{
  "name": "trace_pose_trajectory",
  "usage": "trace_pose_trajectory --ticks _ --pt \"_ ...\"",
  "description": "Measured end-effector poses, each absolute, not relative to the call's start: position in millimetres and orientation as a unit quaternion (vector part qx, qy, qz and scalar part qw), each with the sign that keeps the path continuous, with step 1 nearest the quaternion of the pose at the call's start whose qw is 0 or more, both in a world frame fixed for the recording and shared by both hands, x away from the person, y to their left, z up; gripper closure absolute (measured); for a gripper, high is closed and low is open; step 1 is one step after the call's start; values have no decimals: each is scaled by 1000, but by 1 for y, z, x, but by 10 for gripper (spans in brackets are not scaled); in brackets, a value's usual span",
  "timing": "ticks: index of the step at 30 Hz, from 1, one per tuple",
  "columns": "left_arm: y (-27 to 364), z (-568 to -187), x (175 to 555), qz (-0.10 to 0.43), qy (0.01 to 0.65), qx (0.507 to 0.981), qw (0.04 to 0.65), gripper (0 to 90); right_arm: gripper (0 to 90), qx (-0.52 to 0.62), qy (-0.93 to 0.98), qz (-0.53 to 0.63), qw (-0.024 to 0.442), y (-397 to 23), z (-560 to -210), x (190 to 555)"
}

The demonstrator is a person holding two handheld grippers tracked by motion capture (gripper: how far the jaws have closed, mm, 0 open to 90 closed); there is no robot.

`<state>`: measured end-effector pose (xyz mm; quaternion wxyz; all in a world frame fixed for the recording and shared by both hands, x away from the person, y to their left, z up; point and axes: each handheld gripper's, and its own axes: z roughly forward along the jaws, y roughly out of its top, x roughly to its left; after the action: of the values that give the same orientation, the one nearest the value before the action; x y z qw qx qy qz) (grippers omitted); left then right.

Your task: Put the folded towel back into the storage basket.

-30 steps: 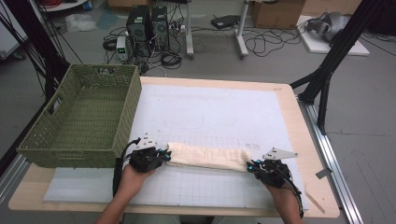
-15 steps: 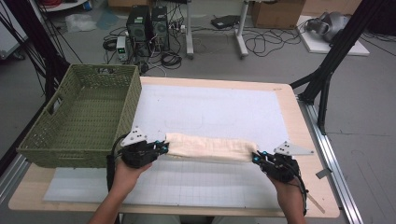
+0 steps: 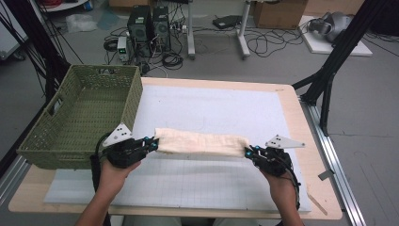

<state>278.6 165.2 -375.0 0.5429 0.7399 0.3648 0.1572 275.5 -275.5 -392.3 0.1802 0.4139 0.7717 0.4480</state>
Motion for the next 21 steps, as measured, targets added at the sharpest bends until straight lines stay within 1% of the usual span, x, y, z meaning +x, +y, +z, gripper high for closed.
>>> trace_pose_trajectory --ticks 7,10,13,16,21 --pt "163 -387 280 154 371 747 531 837 813 425 781 421 179 -269 -400 286" --pt "158 -396 281 153 375 753 519 837 813 435 788 400 171 -267 -408 295" --pt "156 -403 281 150 378 756 513 837 814 437 797 377 174 -264 -416 300" --pt "158 -399 279 151 377 751 522 837 814 434 796 381 182 -263 -415 300" --pt "161 -384 277 164 369 745 532 837 814 425 795 388 195 -262 -402 300"
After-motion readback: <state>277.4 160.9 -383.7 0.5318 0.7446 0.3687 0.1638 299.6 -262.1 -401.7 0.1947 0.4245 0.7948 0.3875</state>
